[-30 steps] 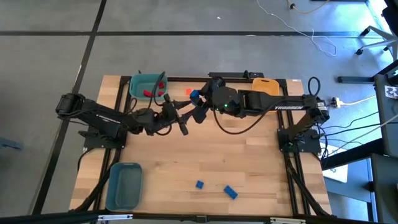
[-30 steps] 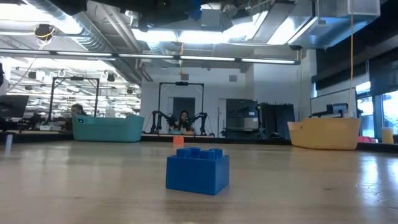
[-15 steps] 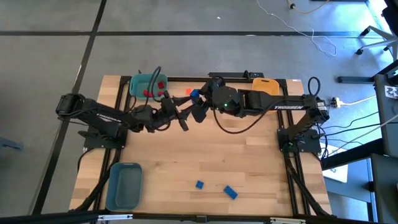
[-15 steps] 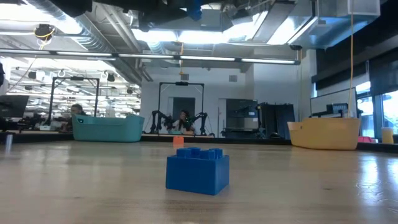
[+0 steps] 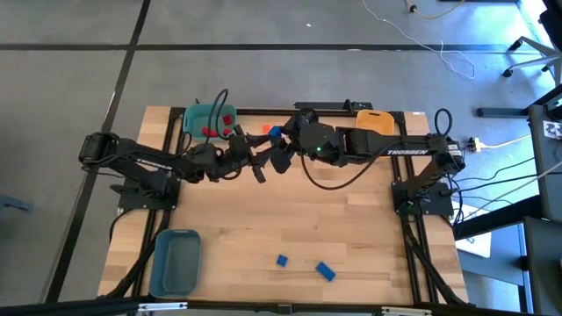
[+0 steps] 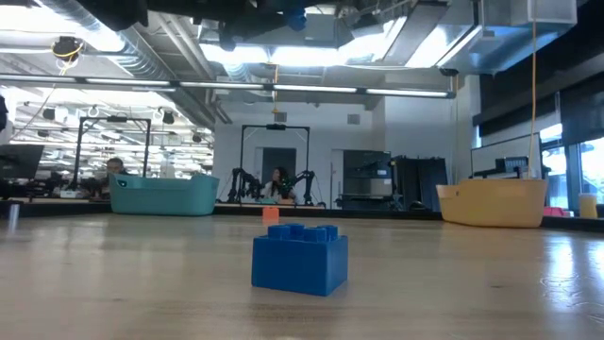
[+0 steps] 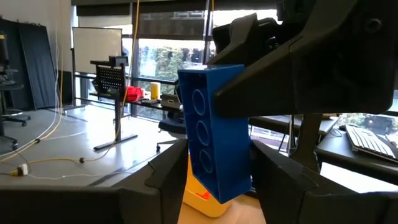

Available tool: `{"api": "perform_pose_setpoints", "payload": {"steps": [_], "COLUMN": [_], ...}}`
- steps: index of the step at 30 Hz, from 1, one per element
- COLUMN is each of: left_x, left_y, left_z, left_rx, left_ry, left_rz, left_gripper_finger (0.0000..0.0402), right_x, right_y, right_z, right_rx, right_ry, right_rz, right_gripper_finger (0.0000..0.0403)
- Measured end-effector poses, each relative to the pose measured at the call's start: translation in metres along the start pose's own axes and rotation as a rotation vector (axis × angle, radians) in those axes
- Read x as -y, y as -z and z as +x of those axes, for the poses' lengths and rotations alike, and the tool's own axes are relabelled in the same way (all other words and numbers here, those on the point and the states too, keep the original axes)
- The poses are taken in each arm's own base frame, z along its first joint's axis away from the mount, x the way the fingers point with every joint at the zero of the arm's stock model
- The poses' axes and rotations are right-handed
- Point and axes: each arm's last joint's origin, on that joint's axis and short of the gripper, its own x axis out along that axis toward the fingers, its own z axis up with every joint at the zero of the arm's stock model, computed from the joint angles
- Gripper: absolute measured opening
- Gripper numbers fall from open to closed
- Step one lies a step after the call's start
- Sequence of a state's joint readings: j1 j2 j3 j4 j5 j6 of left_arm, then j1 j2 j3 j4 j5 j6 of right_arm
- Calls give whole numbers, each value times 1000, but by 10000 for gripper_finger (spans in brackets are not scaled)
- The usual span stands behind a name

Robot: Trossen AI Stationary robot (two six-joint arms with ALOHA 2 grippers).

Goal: Sort & place blocks by color
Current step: Put the blue game piece into the gray bin

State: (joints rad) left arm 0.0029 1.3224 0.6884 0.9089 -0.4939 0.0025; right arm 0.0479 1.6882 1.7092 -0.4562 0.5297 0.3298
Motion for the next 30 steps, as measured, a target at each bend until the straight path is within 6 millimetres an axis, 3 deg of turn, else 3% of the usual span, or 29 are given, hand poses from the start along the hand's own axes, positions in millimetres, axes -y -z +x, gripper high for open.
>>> {"api": "perform_pose_setpoints", "payload": {"steps": [4, 10, 18, 24, 30], "left_x": [0, 0, 0, 0, 3], "left_y": [0, 0, 0, 2, 5], "left_z": [0, 0, 0, 0, -2], "left_rx": [-1, 1, 0, -18, -47], "left_ry": [0, 3, 12, 21, 16], "left_rz": [1, -3, -3, 13, 25], "left_gripper_finger": [130, 50, 47, 47, 47], "right_x": [0, 1, 1, 0, -1], "right_y": [0, 0, 0, 0, 0], "right_z": [0, 0, 0, 0, -1], "right_rx": [3, 4, 2, 7, 5], "right_ry": [-2, 16, 13, 10, 6], "right_rz": [2, 2, 24, 36, 31], "right_gripper_finger": [142, 142, 144, 217, 235]}}
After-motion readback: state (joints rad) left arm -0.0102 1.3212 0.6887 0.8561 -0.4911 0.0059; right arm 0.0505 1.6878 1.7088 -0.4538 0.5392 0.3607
